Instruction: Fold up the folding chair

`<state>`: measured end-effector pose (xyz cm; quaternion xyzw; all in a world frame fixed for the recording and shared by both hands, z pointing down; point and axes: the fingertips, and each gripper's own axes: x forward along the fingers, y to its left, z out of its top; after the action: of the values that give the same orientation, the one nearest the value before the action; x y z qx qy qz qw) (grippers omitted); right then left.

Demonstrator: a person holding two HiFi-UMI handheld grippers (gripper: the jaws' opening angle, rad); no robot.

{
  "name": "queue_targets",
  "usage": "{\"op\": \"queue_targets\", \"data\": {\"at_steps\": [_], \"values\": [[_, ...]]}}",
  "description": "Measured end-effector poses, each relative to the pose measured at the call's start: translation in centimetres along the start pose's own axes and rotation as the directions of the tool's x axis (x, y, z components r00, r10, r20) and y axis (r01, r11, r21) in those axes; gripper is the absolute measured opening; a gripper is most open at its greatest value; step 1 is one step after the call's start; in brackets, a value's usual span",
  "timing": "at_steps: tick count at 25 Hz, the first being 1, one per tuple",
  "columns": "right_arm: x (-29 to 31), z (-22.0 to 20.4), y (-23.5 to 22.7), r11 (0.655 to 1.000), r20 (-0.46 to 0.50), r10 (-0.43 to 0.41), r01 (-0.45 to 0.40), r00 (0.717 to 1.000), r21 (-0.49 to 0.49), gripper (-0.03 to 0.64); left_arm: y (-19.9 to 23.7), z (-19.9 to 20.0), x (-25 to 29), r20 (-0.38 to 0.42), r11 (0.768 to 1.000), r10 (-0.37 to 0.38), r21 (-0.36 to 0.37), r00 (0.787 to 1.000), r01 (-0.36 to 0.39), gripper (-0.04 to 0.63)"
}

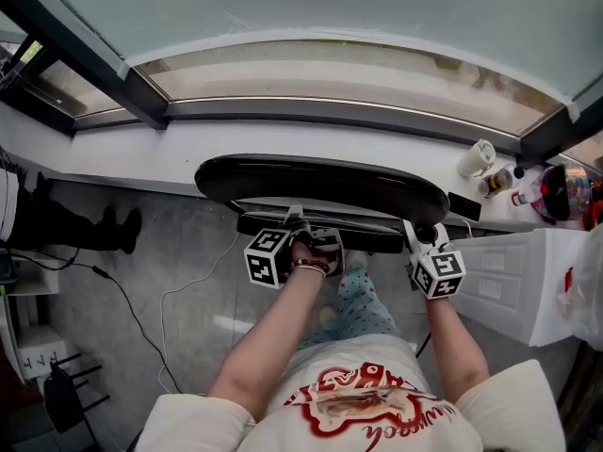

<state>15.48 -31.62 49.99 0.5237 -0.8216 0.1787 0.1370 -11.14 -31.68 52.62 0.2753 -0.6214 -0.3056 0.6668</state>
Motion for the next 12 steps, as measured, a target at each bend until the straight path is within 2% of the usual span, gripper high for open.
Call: {"op": "queue_targets", "data": {"at_steps": [12], "values": [[4.3,1.5,-2.4,0.999,-0.067,0.043,-0.041,0.997,0.027,0.089,-3.0,-0.5,3.8,0.041,1.000,0.008,0.020,0.999,-0.008,0.214]]}}
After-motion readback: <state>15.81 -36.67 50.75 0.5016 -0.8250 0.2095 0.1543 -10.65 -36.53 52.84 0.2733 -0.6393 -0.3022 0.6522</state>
